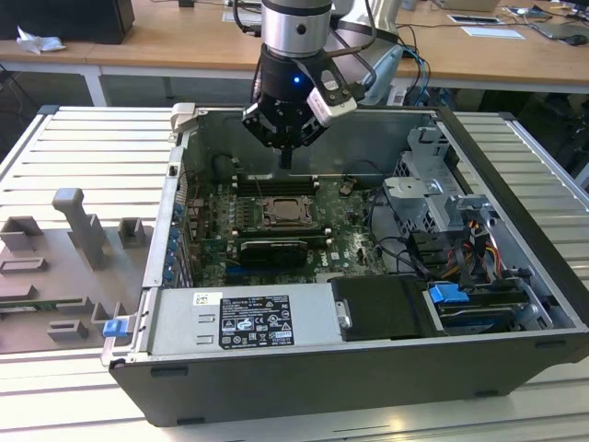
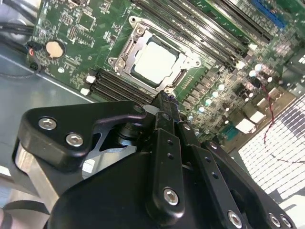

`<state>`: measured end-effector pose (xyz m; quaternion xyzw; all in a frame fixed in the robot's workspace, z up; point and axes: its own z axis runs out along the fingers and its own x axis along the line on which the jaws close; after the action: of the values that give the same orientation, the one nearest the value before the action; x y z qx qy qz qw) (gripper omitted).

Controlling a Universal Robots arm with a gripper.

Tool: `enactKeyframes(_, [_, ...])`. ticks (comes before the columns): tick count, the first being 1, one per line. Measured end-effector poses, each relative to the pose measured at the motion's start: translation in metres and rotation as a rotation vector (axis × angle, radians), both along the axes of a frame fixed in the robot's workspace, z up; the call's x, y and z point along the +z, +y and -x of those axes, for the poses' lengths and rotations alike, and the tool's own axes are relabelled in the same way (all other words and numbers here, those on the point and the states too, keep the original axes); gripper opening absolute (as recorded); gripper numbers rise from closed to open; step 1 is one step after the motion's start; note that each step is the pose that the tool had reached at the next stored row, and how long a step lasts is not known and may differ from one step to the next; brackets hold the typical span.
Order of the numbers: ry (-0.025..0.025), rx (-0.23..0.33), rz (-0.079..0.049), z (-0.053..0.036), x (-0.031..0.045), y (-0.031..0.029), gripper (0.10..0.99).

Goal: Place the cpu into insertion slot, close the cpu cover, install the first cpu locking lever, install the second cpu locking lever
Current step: 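Install the first cpu locking lever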

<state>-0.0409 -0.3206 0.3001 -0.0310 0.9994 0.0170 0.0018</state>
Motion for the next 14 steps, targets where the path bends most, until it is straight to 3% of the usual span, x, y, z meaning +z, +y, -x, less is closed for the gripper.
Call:
enactKeyframes(2, [-0.0015, 0.057, 0.000, 0.0000, -0.0006, 0.0000, 0.106])
enactKeyframes(5, [-0.0073, 0.072, 0.000, 0.0002, -0.0020, 0.0000, 0.106])
enactKeyframes(14, [-0.0080, -0.015, 0.001, 0.0033, -0.0070, 0.0003, 0.106])
